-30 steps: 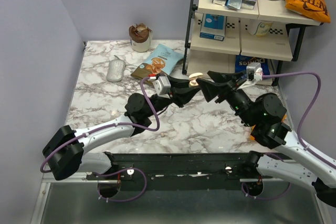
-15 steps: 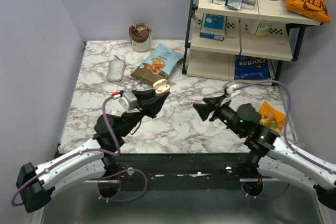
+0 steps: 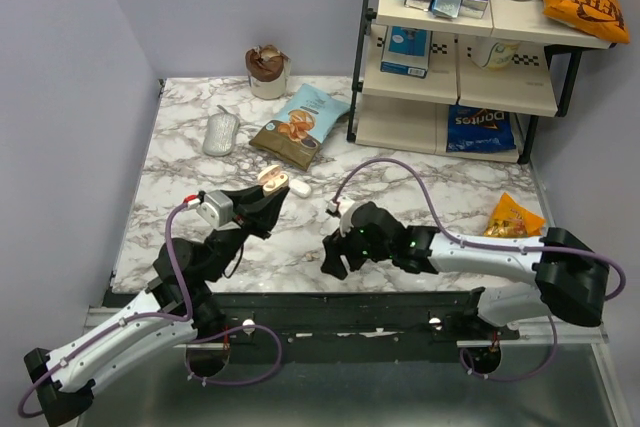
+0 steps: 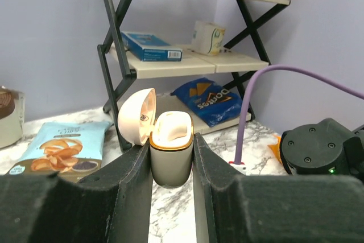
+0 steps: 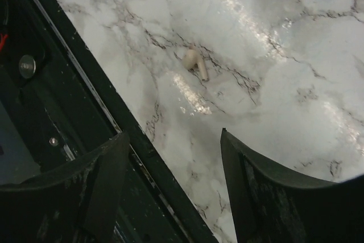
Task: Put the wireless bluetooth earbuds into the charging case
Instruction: Adjust the earbud at the center of the board.
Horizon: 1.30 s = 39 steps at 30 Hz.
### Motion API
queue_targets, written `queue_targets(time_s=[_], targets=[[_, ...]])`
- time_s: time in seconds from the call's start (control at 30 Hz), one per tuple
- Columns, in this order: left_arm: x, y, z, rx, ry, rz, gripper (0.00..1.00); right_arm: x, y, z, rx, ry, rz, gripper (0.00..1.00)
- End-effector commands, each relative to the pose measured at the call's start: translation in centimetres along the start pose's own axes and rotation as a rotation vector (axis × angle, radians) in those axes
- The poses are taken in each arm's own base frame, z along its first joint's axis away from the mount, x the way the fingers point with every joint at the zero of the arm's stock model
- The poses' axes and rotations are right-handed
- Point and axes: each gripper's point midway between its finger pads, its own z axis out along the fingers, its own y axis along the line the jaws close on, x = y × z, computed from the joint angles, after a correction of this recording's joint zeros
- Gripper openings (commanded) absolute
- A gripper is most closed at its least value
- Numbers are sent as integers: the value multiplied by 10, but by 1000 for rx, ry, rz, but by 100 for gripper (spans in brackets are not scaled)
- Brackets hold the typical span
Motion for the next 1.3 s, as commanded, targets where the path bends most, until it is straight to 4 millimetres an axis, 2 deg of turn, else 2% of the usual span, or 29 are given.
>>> queue_targets(time_s=[0.0,0.03,0.13,0.17,0.2,0.3,0.5,0.8,1.1,1.27], targets=[[0,7,-8,-35,22,-1,0,-21,23,14,-77,-15,-84,75],[2,8,-11,-37,33,-2,0,-18,22,20,-68,3,-90,75],[0,14,-19,-65,33,-14,0,-26,16,31,-33,-4,-118,76],[1,16,-22,-73,35,-15,0,-20,10,39,-7,18,-121,76],[-2,18,-25,-85,26,-18,0,-25,9,43,3,13,-126,75],[-1,23,-30,-109,39,-20,0,-19,-2,58,48,46,-136,71],[-3,27,-34,-125,45,-14,0,-13,-14,76,96,75,-150,58],[-4,28,-37,-130,34,-18,0,-11,-16,89,106,91,-149,54],[-6,28,-37,-130,31,-16,0,5,-23,92,125,144,-124,45],[-5,28,-37,-125,32,-21,0,15,-27,91,148,189,-115,30]])
